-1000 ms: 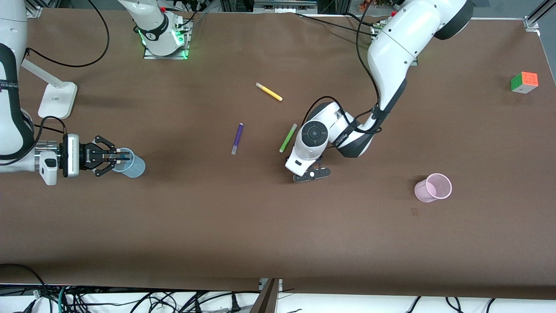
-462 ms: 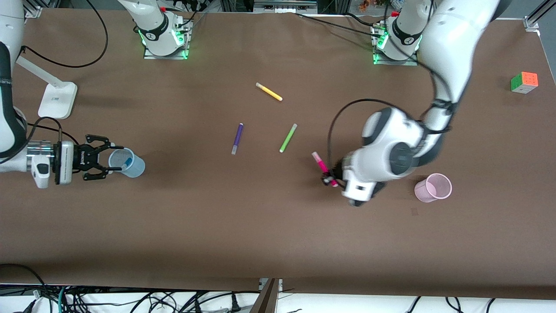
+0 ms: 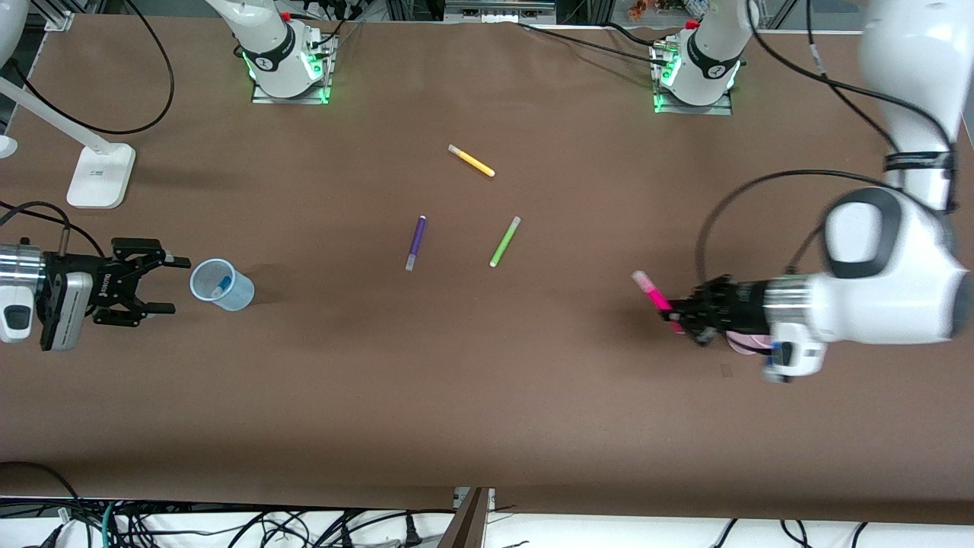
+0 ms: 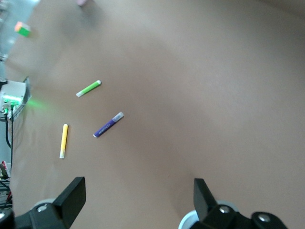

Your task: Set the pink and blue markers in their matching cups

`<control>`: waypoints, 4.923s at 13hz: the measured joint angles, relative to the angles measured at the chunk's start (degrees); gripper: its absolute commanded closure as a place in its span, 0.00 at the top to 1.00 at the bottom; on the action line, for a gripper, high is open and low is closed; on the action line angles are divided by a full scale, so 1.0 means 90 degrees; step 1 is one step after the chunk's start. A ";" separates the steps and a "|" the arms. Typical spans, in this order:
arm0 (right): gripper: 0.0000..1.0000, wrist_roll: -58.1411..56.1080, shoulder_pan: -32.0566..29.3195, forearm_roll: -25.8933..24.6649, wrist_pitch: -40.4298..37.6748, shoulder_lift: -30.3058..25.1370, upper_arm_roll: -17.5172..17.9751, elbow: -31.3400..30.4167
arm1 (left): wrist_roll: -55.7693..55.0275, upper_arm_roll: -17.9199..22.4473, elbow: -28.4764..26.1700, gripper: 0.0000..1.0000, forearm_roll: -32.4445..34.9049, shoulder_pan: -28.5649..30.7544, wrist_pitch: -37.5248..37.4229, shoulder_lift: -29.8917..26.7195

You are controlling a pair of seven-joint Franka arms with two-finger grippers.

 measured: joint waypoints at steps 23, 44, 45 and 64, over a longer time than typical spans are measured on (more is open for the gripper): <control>1.00 0.6393 0.1208 -0.3418 -0.1212 -0.2397 -0.0104 -0.0272 | 0.4125 -0.0003 -0.0733 0.00 -0.1835 0.2893 -0.1087 0.2108; 1.00 0.6394 0.1129 -0.3816 -0.0763 -0.3072 0.0102 -0.1370 | 0.4520 0.0079 -0.0678 1.00 -0.2096 0.3025 -0.1010 0.2269; 1.00 0.6394 0.1122 -0.3821 -0.0761 -0.3032 0.0099 -0.1315 | 0.4520 0.0079 -0.0678 1.00 -0.2096 0.3025 -0.1010 0.2269; 1.00 0.6395 0.1203 -0.3825 -0.0739 -0.2922 0.0156 -0.1214 | 0.1329 -0.0607 0.0220 1.00 -0.1318 0.2516 -0.1622 0.0362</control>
